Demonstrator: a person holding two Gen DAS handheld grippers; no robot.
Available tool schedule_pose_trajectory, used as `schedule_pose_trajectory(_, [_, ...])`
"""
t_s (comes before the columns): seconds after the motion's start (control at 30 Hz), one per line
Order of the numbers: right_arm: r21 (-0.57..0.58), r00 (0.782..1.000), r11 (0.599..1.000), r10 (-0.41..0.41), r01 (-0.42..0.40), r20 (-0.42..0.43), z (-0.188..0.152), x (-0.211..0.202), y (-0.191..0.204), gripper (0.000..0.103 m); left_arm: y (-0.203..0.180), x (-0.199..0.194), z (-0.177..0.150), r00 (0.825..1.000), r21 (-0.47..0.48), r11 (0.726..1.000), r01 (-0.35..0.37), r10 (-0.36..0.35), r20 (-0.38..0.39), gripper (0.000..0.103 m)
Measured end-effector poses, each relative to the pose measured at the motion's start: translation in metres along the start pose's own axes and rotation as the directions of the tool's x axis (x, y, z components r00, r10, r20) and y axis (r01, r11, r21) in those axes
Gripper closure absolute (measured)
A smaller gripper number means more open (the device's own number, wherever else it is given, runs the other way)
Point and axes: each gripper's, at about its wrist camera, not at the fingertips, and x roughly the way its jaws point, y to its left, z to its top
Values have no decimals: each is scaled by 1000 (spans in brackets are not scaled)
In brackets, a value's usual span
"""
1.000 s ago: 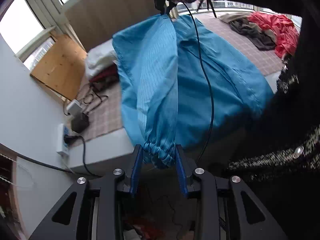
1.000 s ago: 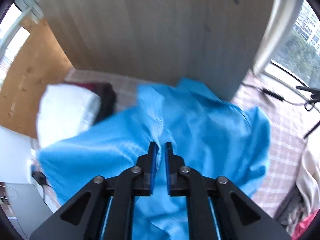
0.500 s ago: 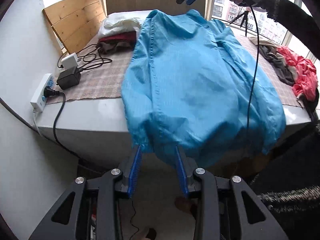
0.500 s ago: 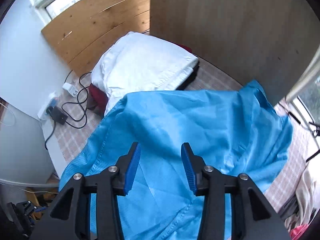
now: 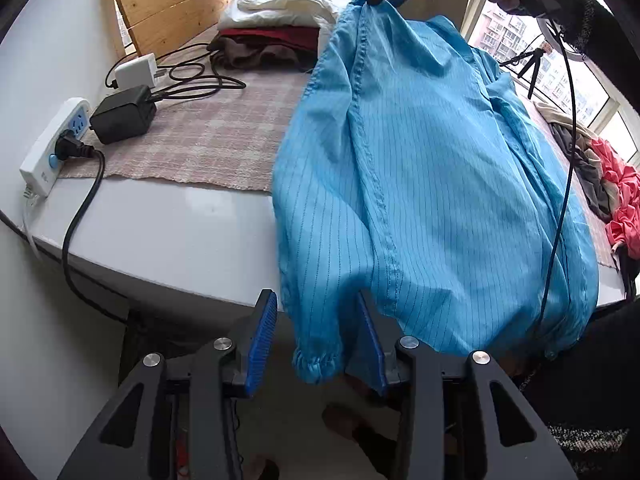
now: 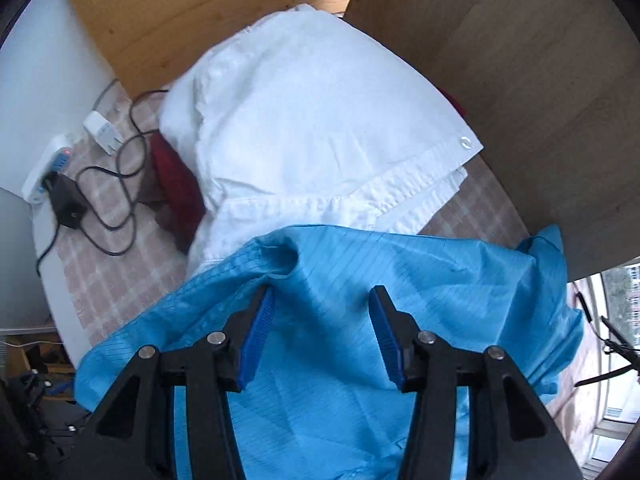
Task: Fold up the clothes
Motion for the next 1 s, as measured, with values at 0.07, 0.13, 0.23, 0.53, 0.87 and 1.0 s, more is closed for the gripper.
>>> schedule_pose_trajectory(0.07, [-3, 1000, 1000, 12, -12, 12, -1, -5, 0, 54, 0, 2, 0, 1000, 3, 1000, 13, -13, -2, 64])
schedule_pose_trajectory(0.13, [-15, 1000, 1000, -6, 6, 1, 1, 0, 0, 54, 3, 3, 0, 1000, -13, 1000, 26, -26, -7, 65])
schedule_pose_trajectory(0.23, [-33, 999, 999, -33, 32, -16, 3, 6, 1, 54, 6, 3, 1, 999, -20, 999, 31, -31, -12, 68])
schedule_pose_trajectory(0.53, [-57, 995, 995, -77, 81, 68, 6, -11, -10, 97, 9, -28, -12, 1000, -56, 998, 14, -14, -12, 99])
schedule_pose_trajectory(0.87, [-76, 991, 992, -93, 101, 98, 4, -18, -9, 98, 41, -4, -36, 998, -165, 986, 25, -33, -47, 76])
schedule_pose_trajectory(1.0, [-85, 990, 990, -107, 114, 91, 1, -17, -7, 98, 26, 9, -29, 996, -150, 985, 85, -89, -20, 74])
